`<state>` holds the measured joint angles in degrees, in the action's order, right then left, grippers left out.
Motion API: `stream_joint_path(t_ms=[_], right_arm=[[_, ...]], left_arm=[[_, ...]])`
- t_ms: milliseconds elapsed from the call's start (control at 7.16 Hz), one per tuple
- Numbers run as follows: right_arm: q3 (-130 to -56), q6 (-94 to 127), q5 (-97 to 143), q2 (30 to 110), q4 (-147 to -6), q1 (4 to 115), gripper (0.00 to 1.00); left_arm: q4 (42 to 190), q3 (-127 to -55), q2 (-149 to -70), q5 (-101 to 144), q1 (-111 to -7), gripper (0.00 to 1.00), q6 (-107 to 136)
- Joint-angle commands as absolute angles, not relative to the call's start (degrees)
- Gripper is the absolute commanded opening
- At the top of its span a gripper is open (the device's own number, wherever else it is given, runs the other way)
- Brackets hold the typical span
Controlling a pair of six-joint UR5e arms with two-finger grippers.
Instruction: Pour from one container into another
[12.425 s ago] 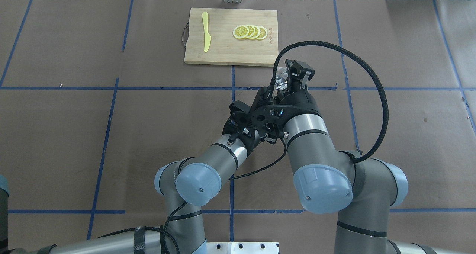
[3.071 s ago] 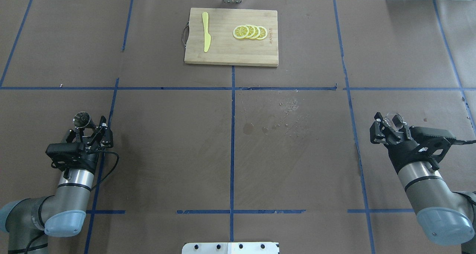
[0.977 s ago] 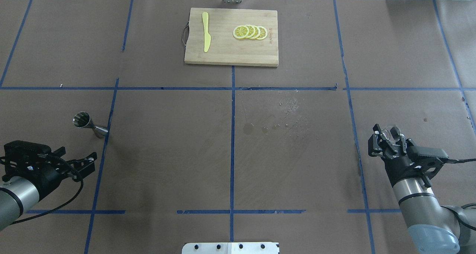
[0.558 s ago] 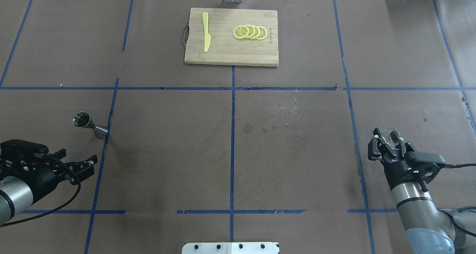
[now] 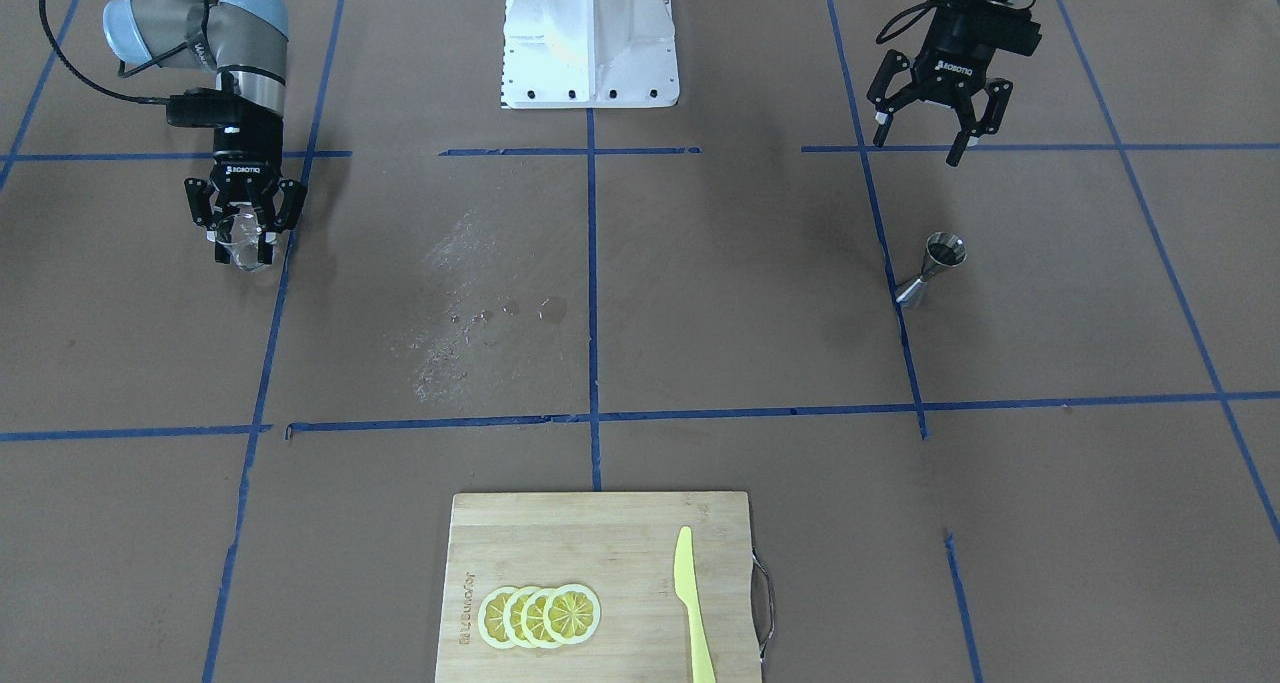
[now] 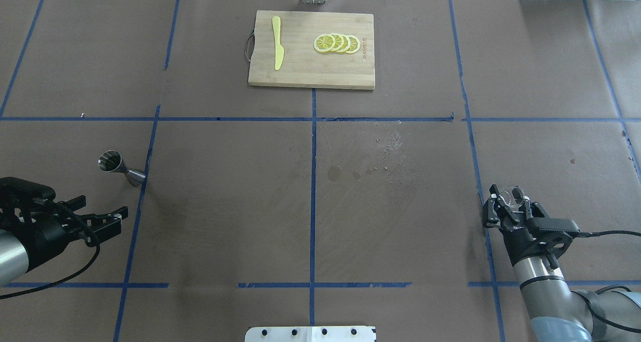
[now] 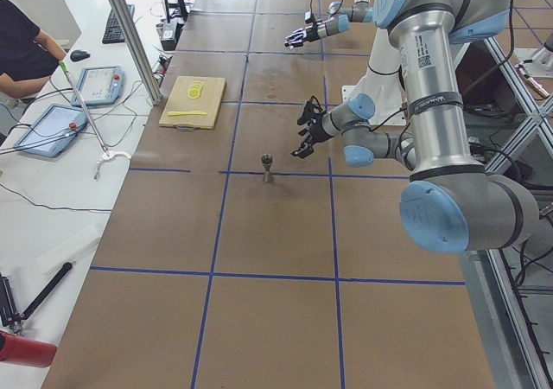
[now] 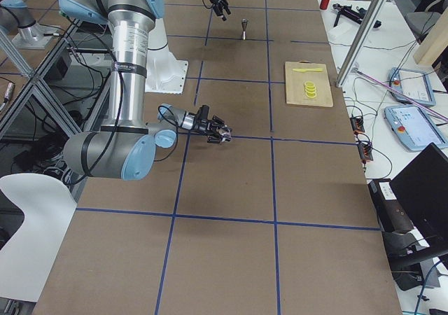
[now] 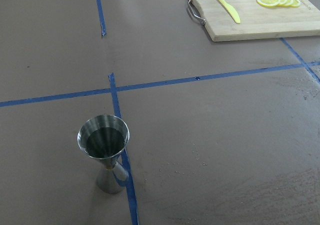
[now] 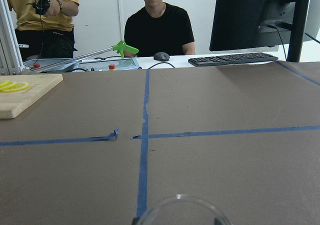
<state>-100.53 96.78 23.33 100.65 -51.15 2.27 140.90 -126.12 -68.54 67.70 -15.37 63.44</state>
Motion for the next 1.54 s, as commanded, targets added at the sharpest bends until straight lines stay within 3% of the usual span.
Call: stream_joint_path(t_ms=[0, 279, 419, 558, 838, 1396], right_arm=[[-99.9, 96.6, 22.9, 100.5, -51.2, 1.9, 0.09], [-99.8, 96.5, 22.9, 100.5, -51.2, 1.9, 0.44], [-99.8, 96.5, 22.8, 100.5, -51.2, 1.9, 0.69], [-99.7, 96.7, 22.8, 100.4, -51.2, 1.9, 0.79], [-99.8, 96.7, 22.9, 100.3, -51.2, 1.9, 0.96], [-100.3, 95.5, 24.2, 100.1, -49.0, 2.0, 1.0]], left_arm=[[140.9, -126.2, -68.5, 68.1, -15.8, 1.0, 63.0], [140.9, -126.0, -68.1, 68.1, -15.9, 1.0, 63.0], [140.9, -126.1, -68.1, 68.1, -16.0, 1.0, 63.0], [140.9, -126.0, -68.1, 68.1, -16.1, 1.0, 63.0], [140.9, -126.3, -68.1, 68.1, -16.2, 1.0, 63.0], [140.9, -126.4, -68.4, 68.2, -16.6, 1.0, 63.0]])
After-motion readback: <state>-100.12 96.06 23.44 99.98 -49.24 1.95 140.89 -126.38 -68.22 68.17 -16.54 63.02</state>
